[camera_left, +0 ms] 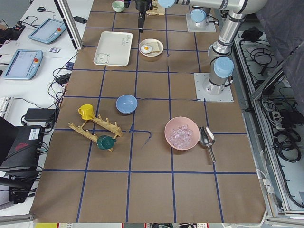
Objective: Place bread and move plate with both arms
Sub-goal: 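Grasp the bread slice by its edge with the right gripper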
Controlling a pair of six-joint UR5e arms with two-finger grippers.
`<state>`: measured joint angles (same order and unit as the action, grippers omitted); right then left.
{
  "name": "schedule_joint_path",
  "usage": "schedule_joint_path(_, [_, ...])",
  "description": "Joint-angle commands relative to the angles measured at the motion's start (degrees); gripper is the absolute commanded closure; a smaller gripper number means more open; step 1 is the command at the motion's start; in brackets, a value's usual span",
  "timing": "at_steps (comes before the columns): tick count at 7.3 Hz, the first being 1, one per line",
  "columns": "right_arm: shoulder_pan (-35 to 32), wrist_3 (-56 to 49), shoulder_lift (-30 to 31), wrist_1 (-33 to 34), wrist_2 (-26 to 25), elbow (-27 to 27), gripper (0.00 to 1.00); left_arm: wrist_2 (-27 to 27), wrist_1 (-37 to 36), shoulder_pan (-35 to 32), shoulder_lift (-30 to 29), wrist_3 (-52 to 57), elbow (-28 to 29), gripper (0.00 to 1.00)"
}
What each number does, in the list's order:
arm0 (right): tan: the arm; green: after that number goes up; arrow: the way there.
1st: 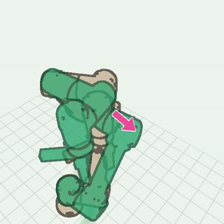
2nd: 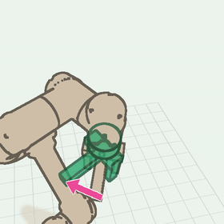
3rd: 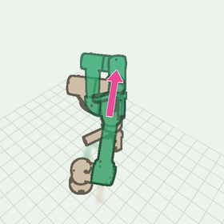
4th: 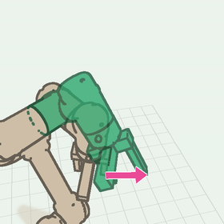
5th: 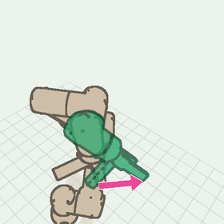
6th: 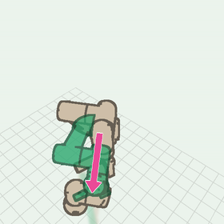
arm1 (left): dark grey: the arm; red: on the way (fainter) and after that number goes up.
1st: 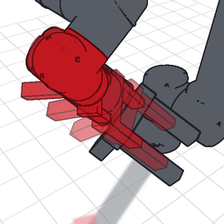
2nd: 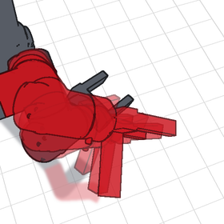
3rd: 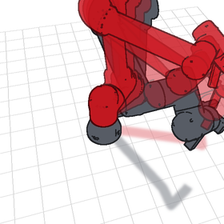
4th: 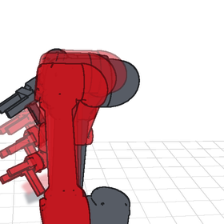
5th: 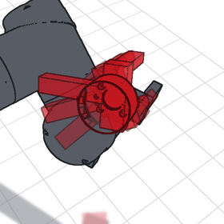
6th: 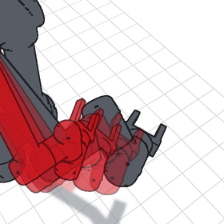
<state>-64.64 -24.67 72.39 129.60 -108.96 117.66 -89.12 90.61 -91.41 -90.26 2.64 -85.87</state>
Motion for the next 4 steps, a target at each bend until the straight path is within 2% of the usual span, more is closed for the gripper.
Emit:
schedule_joint_path(1, [-0.1,0.1,0.6,-0.6,-0.2,-0.6,1.00,0.0,0.0,0.0,0.0,0.0,0.0,0.00])
schedule_joint_path(3, [-0.7,0.5,6.8,-1.0,0.1,-1.0,1.00,0.0,0.0,0.0,0.0,0.0,0.0,0.00])
schedule_joint_path(4, [-1.4,1.9,9.1,-5.4,0.7,-3.4,1.00,0.0,0.0,0.0,0.0,0.0,0.0,0.00])
